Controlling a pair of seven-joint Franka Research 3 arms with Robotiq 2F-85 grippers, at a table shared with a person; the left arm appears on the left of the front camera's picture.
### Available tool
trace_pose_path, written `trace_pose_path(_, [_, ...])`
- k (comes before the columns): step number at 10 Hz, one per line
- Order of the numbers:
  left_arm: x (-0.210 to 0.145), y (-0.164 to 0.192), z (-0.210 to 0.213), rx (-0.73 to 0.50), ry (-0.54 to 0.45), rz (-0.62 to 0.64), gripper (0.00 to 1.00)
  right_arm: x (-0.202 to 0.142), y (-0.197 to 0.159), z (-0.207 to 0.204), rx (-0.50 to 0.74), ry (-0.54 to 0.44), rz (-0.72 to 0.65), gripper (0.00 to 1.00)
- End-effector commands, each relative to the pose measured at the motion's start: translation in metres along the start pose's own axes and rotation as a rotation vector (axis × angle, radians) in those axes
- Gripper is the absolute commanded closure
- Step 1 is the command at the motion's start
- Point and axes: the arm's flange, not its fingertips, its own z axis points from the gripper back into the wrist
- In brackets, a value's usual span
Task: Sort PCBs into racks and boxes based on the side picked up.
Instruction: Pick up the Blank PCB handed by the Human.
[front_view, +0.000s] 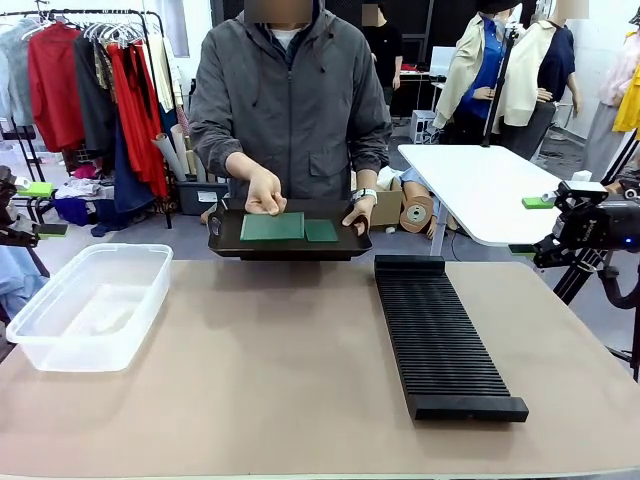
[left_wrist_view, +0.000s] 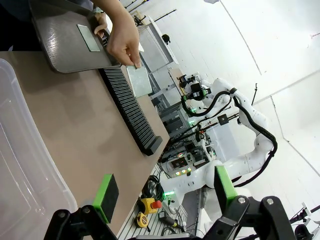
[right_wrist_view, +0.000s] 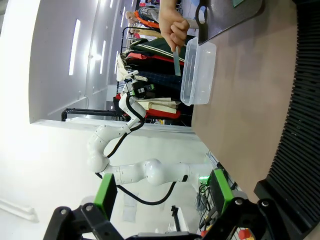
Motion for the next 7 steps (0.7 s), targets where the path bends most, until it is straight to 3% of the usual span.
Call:
trace_pose_path(1, [0.0,-0.001,0.001,-0.001,0.0,-0.003,0.0,0.004,-0.003,-0.008,0.009,-0.008,0.009,0.0])
trace_pose_path(5, [0.0,-0.001,0.001,-0.001,0.0,-0.003,0.0,0.027,-0.023,-0.053,0.026,-0.044,0.028,0.0])
trace_pose_path(7, [0.0,-0.001,0.001,-0.001,0.0,-0.003,0.0,0.04,-0.035,-0.072,0.024,0.007,0.077,0.0])
